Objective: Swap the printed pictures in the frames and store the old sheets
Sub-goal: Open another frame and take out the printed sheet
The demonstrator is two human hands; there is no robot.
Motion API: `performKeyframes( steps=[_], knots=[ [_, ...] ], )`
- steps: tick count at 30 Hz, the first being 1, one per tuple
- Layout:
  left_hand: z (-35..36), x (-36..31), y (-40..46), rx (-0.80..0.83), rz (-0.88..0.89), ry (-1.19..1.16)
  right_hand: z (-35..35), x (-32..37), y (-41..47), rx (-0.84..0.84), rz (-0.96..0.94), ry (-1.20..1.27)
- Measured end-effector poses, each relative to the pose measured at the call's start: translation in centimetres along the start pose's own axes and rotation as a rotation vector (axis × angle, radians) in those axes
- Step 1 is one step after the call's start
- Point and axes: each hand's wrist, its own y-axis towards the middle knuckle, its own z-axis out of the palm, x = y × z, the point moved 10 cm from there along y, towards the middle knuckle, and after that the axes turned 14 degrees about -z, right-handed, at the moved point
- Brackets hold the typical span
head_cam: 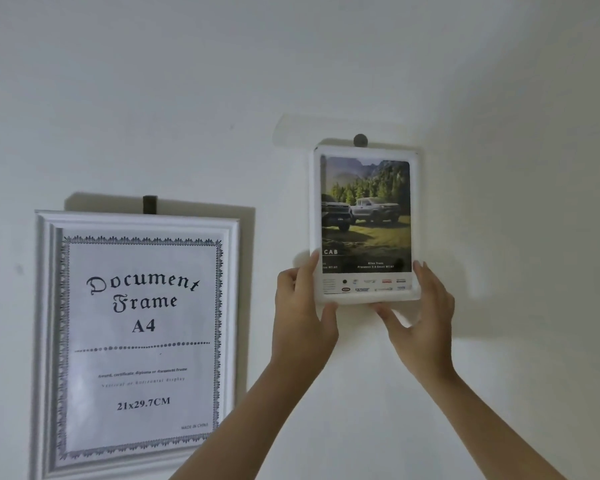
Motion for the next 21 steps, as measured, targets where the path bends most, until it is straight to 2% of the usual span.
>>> performKeyframes(
  steps=[7,11,18,21],
  knots=[
    [-1.4,-0.3,0.0,0.009,-0.013,-0.045,-1.5,2.2,0.8,-0.034,-0.003,0.115],
    [-3.2,-0.6,-0.8,0.007,-0.01,-0.051,-2.4,3.8,1.3,0.018,0.032,0.156],
    [-8.1,0.0,-5.7,0.053,-0.077,-0.028,-3.2,8.7,0.1,0.266,0.229,0.394],
    [-10.6,1.4,-9.4,0.119,-0.162,-0.059,-4.1,11.3,-2.2,0.241,0.355,0.502]
  ],
)
